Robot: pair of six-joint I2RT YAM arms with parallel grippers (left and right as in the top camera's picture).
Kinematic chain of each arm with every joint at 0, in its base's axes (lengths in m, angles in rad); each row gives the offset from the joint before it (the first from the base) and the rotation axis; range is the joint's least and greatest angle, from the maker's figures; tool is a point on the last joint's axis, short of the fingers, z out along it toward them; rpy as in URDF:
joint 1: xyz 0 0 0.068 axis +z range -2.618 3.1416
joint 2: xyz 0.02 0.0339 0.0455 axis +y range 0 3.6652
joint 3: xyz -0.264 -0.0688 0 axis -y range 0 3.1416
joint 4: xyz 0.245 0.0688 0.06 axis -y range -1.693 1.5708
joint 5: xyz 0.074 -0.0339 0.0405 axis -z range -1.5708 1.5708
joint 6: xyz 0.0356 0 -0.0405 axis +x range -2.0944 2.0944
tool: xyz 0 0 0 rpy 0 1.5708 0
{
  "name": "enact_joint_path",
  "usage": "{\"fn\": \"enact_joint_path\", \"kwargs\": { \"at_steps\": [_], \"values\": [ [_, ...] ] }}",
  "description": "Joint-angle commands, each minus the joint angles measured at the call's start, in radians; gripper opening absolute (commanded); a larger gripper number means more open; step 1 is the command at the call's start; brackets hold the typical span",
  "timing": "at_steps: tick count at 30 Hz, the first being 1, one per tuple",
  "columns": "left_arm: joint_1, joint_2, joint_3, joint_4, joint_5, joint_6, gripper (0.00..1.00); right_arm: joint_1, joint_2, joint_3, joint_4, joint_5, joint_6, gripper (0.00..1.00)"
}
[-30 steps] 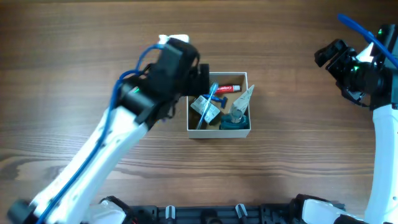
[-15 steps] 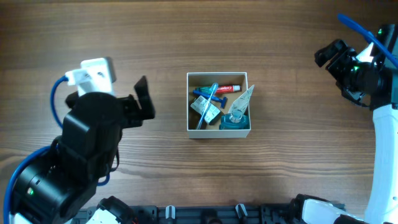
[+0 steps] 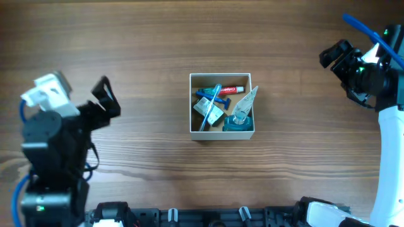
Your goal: Pack container
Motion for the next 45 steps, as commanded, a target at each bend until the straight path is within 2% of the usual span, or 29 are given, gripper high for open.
{"fn": "enact_joint_path", "kwargs": {
  "at_steps": [1,3,7,12,22,45],
  "values": [
    [0.008,-0.166,-0.282,0.065,0.17,-0.029,1.0,0.0,0.002,0.004,0.003,-0.013,0.008,1.0],
    [0.008,-0.267,-0.443,0.101,0.214,-0.045,1.0,0.0,0.002,0.004,0.003,-0.013,0.008,1.0],
    [0.005,-0.439,-0.652,0.121,0.258,-0.044,1.0,0.0,0.002,0.004,0.003,-0.013,0.008,1.0],
    [-0.024,-0.571,-0.753,0.121,0.234,-0.043,1.0,0.0,0.002,0.004,0.003,-0.013,0.008,1.0],
    [-0.024,-0.642,-0.804,0.106,0.19,-0.043,1.0,0.0,0.002,0.004,0.003,-0.013,0.008,1.0],
    [-0.024,-0.643,-0.804,0.074,0.19,-0.043,1.0,0.0,0.002,0.004,0.003,-0.013,0.008,1.0]
  ]
}}
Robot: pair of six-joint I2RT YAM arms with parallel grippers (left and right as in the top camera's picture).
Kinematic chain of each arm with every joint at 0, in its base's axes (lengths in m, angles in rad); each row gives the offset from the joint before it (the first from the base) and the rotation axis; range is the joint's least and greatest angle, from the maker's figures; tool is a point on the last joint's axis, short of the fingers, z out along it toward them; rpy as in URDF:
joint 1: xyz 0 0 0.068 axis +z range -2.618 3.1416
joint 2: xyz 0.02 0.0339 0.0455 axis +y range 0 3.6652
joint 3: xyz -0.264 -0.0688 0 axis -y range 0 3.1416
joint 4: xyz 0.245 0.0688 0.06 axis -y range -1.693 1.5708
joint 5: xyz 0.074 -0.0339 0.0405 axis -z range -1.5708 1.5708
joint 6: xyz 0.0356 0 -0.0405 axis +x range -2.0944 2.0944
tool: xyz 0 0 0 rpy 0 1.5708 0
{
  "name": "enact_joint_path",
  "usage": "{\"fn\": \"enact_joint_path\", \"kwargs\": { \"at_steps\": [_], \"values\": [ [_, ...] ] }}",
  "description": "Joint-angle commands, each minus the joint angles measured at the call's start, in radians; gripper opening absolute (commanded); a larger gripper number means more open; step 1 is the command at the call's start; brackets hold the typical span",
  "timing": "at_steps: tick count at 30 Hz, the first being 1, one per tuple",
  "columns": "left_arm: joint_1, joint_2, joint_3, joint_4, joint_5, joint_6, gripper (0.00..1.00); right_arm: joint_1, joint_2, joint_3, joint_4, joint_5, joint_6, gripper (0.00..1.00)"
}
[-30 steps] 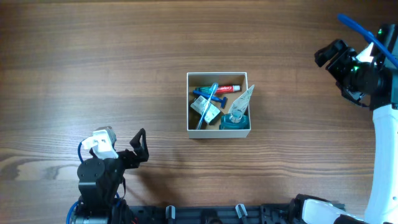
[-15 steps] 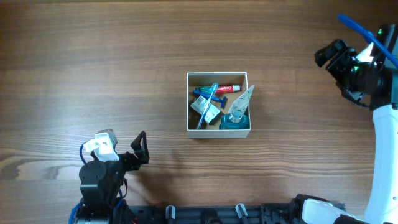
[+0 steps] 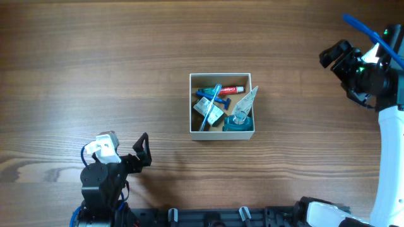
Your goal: Pack container
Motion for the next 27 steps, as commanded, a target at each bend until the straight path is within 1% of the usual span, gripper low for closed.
{"fn": "enact_joint_path", "kwargs": {
  "at_steps": [1,3,4,6,7,8,9,10,12,13,15,17,18,21,24,27],
  "values": [
    [-0.005,-0.013,-0.015,-0.005,0.008,-0.009,1.0,0.0,0.002,0.004,0.003,-0.012,0.008,1.0],
    [-0.005,-0.013,-0.015,-0.005,0.008,-0.009,1.0,-0.001,0.002,0.004,-0.001,0.003,-0.004,1.0],
    [-0.005,-0.013,-0.015,-0.005,0.008,-0.009,1.0,-0.001,0.002,0.003,-0.006,0.046,-0.019,1.0],
    [-0.005,-0.013,-0.015,-0.005,0.008,-0.009,1.0,0.0,-0.006,0.003,-0.026,0.22,-0.086,1.0],
    [-0.005,-0.013,-0.015,-0.005,0.008,-0.009,1.0,0.003,-0.018,0.001,-0.023,0.264,-0.171,1.0],
    [-0.005,-0.013,-0.015,-0.005,0.008,-0.009,1.0,0.01,-0.034,-0.007,-0.002,0.266,-0.272,1.0],
    [-0.005,-0.013,-0.015,-0.005,0.008,-0.009,1.0,0.022,-0.064,-0.025,0.04,0.243,-0.391,1.0],
    [-0.005,-0.013,-0.015,-0.005,0.008,-0.009,1.0,0.032,-0.096,-0.047,0.091,0.207,-0.48,1.0],
    [-0.005,-0.013,-0.015,-0.005,0.008,-0.009,1.0,0.052,-0.185,-0.126,0.227,0.112,-0.628,1.0],
    [-0.005,-0.013,-0.015,-0.005,0.008,-0.009,1.0,0.058,-0.241,-0.18,0.301,0.071,-0.676,1.0],
    [-0.005,-0.013,-0.015,-0.005,0.008,-0.009,1.0,0.06,-0.364,-0.309,0.422,0.023,-0.711,1.0],
    [-0.005,-0.013,-0.015,-0.005,0.008,-0.009,1.0,0.06,-0.468,-0.422,0.48,-0.002,-0.712,1.0],
    [-0.005,-0.013,-0.015,-0.005,0.008,-0.009,1.0,0.06,-0.548,-0.505,0.496,-0.025,-0.728,1.0],
    [-0.005,-0.013,-0.015,-0.005,0.008,-0.009,1.0,0.06,-0.707,-0.673,0.523,-0.076,-0.768,1.0],
    [-0.005,-0.013,-0.015,-0.005,0.008,-0.009,1.0,0.06,-0.898,-0.868,0.543,-0.129,-0.766,1.0],
    [-0.005,-0.013,-0.015,-0.005,0.008,-0.009,1.0,0.06,-1.031,-1.007,0.542,-0.132,-0.751,1.0]
  ]
}}
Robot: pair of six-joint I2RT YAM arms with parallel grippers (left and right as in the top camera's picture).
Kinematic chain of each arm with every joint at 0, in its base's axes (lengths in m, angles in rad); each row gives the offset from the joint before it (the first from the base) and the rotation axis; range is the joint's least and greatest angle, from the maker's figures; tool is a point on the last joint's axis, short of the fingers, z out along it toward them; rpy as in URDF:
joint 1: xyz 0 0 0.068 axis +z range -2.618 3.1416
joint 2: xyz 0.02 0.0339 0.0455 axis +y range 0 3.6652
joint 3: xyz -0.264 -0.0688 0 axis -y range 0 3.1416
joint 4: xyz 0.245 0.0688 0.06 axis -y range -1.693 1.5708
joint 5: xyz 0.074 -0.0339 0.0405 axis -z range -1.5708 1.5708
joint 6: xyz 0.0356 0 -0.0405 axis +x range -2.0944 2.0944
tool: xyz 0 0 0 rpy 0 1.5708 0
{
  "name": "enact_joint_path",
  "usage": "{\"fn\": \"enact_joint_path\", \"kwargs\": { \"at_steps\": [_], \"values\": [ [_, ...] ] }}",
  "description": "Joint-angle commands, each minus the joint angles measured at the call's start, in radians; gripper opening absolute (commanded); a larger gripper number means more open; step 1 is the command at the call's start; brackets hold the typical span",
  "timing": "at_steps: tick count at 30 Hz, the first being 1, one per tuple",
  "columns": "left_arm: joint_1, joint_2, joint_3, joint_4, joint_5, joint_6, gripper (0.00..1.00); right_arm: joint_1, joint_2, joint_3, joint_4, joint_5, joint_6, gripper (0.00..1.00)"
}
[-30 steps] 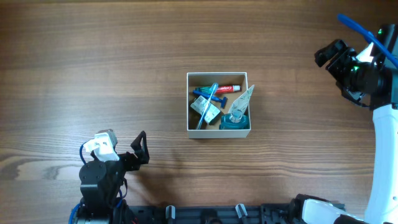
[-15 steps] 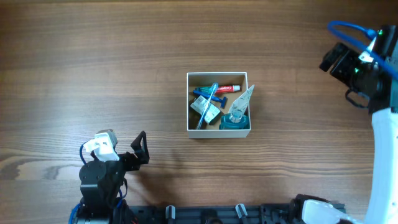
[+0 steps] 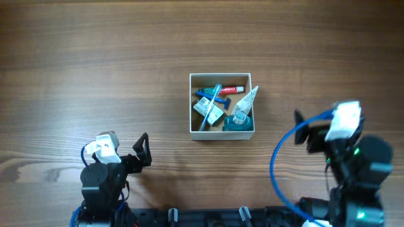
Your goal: Pack container
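Observation:
A small white box (image 3: 221, 133) stands in the middle of the wooden table. Inside it lie a toothpaste tube (image 3: 230, 89), a blue toothbrush (image 3: 211, 106), a blue razor (image 3: 207, 96), a small wrapped packet (image 3: 206, 108) and a teal bottle (image 3: 238, 122) with a clear cap. My left gripper (image 3: 142, 150) sits near the front left, well away from the box, its fingers slightly apart with nothing between them. My right gripper (image 3: 300, 128) is at the front right of the box, dark and small; whether it is open is unclear.
The wooden table (image 3: 126, 57) spreads around the box. A blue cable (image 3: 281, 164) loops from the right arm. Black mounts line the front edge (image 3: 208, 217).
The right arm has moved from the far right edge of the table down to the front right, close to the box's right side. The left arm and the box contents are unchanged.
At first the left arm was raised at the far left and the right arm at the far right, the box filled with toiletries. Then the left arm was low at the front left. Now the right arm is at the front right too.

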Motion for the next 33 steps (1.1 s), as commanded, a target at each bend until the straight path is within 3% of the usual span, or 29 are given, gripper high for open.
{"fn": "enact_joint_path", "kwargs": {
  "at_steps": [1,14,33],
  "values": [
    [-0.005,-0.009,-0.014,-0.002,0.008,-0.009,1.0,0.004,-0.15,-0.152,0.008,-0.053,-0.015,1.0],
    [-0.005,-0.009,-0.014,-0.002,0.008,-0.009,1.0,0.004,-0.446,-0.425,0.014,-0.07,-0.013,1.0],
    [-0.005,-0.009,-0.014,-0.002,0.008,-0.009,1.0,0.004,-0.445,-0.447,0.067,-0.07,0.005,1.0]
  ]
}}
